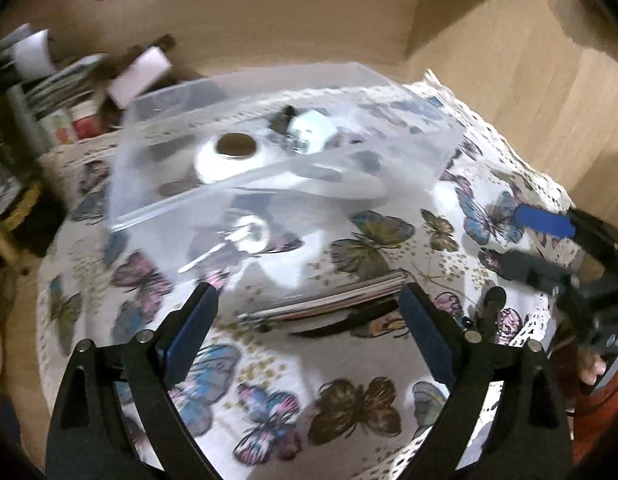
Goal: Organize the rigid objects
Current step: 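Grasp the metal tube with the left gripper while the right gripper grasps a black part, then lower the metal tube into the clear box while the right gripper drops the black part in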
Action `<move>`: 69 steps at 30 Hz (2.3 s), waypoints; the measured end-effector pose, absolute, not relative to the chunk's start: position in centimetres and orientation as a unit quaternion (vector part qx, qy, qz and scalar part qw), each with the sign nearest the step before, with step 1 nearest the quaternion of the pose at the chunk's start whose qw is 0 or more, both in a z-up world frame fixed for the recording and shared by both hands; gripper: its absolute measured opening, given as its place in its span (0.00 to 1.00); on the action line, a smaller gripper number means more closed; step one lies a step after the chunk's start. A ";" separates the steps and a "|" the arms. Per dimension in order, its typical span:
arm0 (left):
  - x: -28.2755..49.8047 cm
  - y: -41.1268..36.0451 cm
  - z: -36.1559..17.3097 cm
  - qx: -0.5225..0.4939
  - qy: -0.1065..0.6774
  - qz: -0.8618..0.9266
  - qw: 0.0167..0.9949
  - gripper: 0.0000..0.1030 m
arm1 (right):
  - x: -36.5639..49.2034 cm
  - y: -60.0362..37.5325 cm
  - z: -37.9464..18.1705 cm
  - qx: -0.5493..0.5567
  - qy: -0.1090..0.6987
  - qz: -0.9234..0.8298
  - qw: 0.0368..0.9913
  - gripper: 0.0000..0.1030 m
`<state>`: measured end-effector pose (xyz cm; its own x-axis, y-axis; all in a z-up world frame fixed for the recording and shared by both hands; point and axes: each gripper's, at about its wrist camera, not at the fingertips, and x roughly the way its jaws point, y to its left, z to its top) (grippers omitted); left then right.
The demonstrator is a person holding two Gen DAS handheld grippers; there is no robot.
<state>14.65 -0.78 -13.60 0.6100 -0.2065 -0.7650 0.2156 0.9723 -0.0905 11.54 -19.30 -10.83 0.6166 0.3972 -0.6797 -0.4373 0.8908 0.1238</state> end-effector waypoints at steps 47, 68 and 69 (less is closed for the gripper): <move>12.4 3.7 -4.1 -0.043 0.296 -0.076 0.951 0.14 | 14.1 -18.3 -5.7 0.008 0.288 0.248 0.925 0.25; 21.5 7.9 -4.6 -0.059 0.323 -0.010 0.944 0.14 | 22.8 -13.2 -6.1 -0.034 0.314 0.272 0.909 0.25; 22.0 7.9 -5.4 -0.060 0.335 -0.013 0.940 0.14 | 23.3 -13.0 -6.9 -0.036 0.326 0.273 0.904 0.25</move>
